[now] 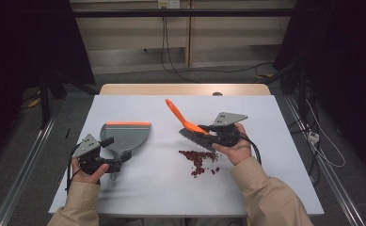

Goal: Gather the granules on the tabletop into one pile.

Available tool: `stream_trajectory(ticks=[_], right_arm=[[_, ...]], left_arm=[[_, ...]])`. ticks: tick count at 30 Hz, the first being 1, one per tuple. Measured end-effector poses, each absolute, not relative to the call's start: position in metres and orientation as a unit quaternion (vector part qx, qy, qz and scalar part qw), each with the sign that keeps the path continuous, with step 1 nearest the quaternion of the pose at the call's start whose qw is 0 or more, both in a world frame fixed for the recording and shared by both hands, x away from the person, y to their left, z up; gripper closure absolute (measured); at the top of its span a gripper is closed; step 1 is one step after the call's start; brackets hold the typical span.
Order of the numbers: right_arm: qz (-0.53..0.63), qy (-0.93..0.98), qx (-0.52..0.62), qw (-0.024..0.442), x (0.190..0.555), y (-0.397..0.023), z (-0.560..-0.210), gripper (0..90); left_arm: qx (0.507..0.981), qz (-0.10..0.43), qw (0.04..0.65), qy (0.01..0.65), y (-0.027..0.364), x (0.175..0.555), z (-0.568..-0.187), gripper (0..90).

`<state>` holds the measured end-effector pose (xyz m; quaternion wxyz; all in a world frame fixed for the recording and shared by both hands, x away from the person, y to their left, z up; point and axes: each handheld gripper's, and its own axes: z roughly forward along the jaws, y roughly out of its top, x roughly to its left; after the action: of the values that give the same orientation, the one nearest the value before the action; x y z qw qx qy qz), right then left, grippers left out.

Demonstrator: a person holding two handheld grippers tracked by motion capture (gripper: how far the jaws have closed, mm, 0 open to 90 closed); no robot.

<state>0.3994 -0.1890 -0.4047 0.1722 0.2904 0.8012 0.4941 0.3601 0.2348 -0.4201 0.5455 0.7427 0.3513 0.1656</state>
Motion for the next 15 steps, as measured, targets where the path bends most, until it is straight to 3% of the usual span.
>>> stream_trajectory(ticks=[8,15], right_arm=[[0.462,0.749,0.423,0.216,0.38,-0.212,-0.404,71.6],[0.434,0.726,0.472,0.249,0.363,-0.22,-0.406,71.6]], left_arm=[[0.744,0.163,0.548,0.346,0.233,0.359,-0.419,5.8],[0.745,0.165,0.548,0.343,0.233,0.357,-0.418,6.3]])
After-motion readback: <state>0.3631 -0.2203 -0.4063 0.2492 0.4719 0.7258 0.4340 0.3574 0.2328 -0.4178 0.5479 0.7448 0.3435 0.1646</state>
